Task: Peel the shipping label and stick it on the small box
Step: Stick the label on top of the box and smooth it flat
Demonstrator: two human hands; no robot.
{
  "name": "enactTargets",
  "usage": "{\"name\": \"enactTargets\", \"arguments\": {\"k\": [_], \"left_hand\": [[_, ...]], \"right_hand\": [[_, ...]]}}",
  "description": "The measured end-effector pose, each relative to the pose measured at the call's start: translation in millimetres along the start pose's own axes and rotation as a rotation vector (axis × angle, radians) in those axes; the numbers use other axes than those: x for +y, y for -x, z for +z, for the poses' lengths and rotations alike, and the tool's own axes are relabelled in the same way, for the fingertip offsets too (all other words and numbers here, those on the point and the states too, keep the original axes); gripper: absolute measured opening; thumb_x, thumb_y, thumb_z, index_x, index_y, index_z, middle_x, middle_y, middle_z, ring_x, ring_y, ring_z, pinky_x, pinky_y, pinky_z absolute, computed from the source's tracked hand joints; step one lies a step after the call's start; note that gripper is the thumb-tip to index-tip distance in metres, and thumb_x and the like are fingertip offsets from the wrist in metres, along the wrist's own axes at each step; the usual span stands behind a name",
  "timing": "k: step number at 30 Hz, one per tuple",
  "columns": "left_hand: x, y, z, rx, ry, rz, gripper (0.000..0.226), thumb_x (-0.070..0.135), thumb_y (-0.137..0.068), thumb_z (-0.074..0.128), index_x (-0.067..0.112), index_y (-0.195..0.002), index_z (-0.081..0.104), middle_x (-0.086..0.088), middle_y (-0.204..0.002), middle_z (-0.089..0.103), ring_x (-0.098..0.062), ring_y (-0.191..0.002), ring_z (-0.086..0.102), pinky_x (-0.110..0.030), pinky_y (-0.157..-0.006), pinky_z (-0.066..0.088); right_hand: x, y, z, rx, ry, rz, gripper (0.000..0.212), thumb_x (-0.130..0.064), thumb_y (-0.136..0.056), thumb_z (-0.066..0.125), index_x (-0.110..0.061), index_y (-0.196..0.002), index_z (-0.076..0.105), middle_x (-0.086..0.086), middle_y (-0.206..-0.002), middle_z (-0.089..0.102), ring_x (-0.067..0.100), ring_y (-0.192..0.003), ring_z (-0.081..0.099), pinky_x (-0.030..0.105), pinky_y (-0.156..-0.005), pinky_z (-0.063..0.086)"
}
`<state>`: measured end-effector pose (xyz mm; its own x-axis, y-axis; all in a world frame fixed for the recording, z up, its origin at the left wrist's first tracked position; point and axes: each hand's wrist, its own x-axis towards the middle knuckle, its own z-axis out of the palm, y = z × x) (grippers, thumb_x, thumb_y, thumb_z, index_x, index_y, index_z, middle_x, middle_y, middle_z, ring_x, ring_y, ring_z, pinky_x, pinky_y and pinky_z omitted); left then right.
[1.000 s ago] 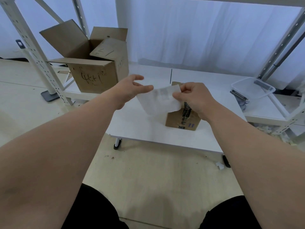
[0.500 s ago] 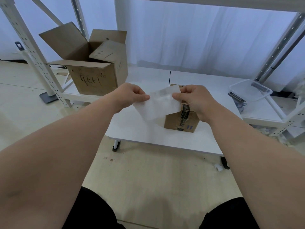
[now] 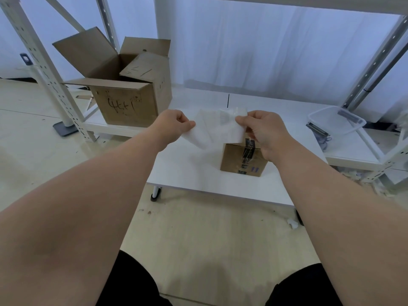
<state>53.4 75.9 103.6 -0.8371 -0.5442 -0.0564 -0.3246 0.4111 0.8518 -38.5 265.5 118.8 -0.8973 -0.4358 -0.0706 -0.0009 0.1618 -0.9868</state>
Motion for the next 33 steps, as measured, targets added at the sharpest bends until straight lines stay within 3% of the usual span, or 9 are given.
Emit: {"name": "enactTargets", "arguments": {"k": [3,6,8,10,15,19,24,28,33], "left_hand": [[-3.3,-0.5,-1.0,-0.054,-0.021,-0.04,0.019,0.028,-0.089,0.063,0.011,-0.084,0.057,-0.001,-0.076,0.05,-0.015,-0.062,0.04,-0.024,-0.057,0.032],[-9.6,-2.2,-6.1,-0.153,-0.018,-0.096,0.018,0.031,-0.084,0.069,0.016,-0.09,0.061,-0.01,-0.097,0.064,-0.02,-0.083,0.053,-0.031,-0.081,0.044],[-9.7,0.3,-9.2,-0.211,-0.004,-0.116,0.022,0.03,-0.083,0.07,0.017,-0.1,0.063,-0.008,-0.1,0.066,-0.021,-0.09,0.058,-0.038,-0.097,0.043],[-7.3,2.7,-10.1,-0.245,0.022,-0.109,0.028,0.03,-0.084,0.069,0.014,-0.106,0.063,-0.005,-0.099,0.067,-0.019,-0.089,0.06,-0.036,-0.103,0.038],[-1.3,7.8,-11.1,-0.236,0.07,-0.047,0.033,0.032,-0.086,0.066,0.007,-0.107,0.066,-0.005,-0.104,0.068,-0.016,-0.092,0.06,-0.027,-0.09,0.03],[2.4,9.5,-10.1,-0.261,0.064,-0.029,0.027,0.025,-0.087,0.066,0.005,-0.104,0.067,0.0,-0.091,0.067,-0.012,-0.087,0.059,-0.027,-0.092,0.028],[6.7,10.4,-10.4,-0.305,0.068,-0.036,0.016,0.026,-0.083,0.069,0.012,-0.09,0.07,0.004,-0.084,0.067,-0.01,-0.085,0.059,-0.03,-0.102,0.027],[6.9,8.1,-9.1,-0.279,0.089,-0.024,0.015,0.024,-0.087,0.065,0.015,-0.074,0.063,0.004,-0.079,0.064,-0.01,-0.081,0.056,-0.03,-0.104,0.027],[6.6,4.3,-6.2,-0.182,0.122,-0.013,0.013,0.022,-0.088,0.064,0.013,-0.081,0.059,0.002,-0.081,0.061,-0.013,-0.082,0.053,-0.022,-0.086,0.038]], "right_hand": [[0.7,-2.3,3.0,0.01,0.043,-0.036,0.012,-0.016,-0.085,0.067,-0.015,-0.074,0.063,0.008,-0.089,0.069,0.02,-0.081,0.062,0.038,-0.082,0.055],[-1.3,-0.2,3.8,-0.022,0.187,-0.104,0.006,-0.017,-0.087,0.064,-0.017,-0.081,0.062,0.007,-0.089,0.071,0.022,-0.084,0.068,0.037,-0.083,0.054],[-2.7,2.1,3.6,-0.051,0.243,-0.143,0.003,-0.018,-0.088,0.062,-0.017,-0.085,0.062,0.011,-0.093,0.073,0.023,-0.088,0.07,0.039,-0.084,0.055],[-4.4,4.4,3.0,-0.076,0.264,-0.166,0.003,-0.017,-0.089,0.062,-0.016,-0.086,0.061,0.011,-0.092,0.074,0.021,-0.084,0.07,0.037,-0.081,0.055],[-6.5,9.8,5.0,-0.155,0.281,-0.199,0.006,-0.015,-0.09,0.062,-0.015,-0.084,0.061,0.008,-0.082,0.071,0.016,-0.074,0.066,0.031,-0.071,0.053],[-7.5,10.2,7.2,-0.151,0.265,-0.192,0.004,-0.015,-0.089,0.062,-0.014,-0.086,0.062,0.001,-0.075,0.068,0.011,-0.068,0.063,0.023,-0.064,0.05],[-8.2,7.2,7.1,-0.081,0.187,-0.146,0.005,-0.014,-0.089,0.062,-0.011,-0.092,0.064,0.011,-0.092,0.073,0.02,-0.083,0.067,0.036,-0.08,0.054],[-7.7,3.7,3.7,-0.021,0.129,-0.122,0.002,-0.015,-0.088,0.063,-0.015,-0.086,0.062,0.002,-0.083,0.068,0.016,-0.077,0.063,0.029,-0.069,0.051],[-3.2,-0.3,2.0,0.021,0.049,-0.077,0.009,-0.014,-0.087,0.064,-0.007,-0.093,0.067,0.009,-0.091,0.069,0.02,-0.08,0.064,0.035,-0.076,0.055]]}}
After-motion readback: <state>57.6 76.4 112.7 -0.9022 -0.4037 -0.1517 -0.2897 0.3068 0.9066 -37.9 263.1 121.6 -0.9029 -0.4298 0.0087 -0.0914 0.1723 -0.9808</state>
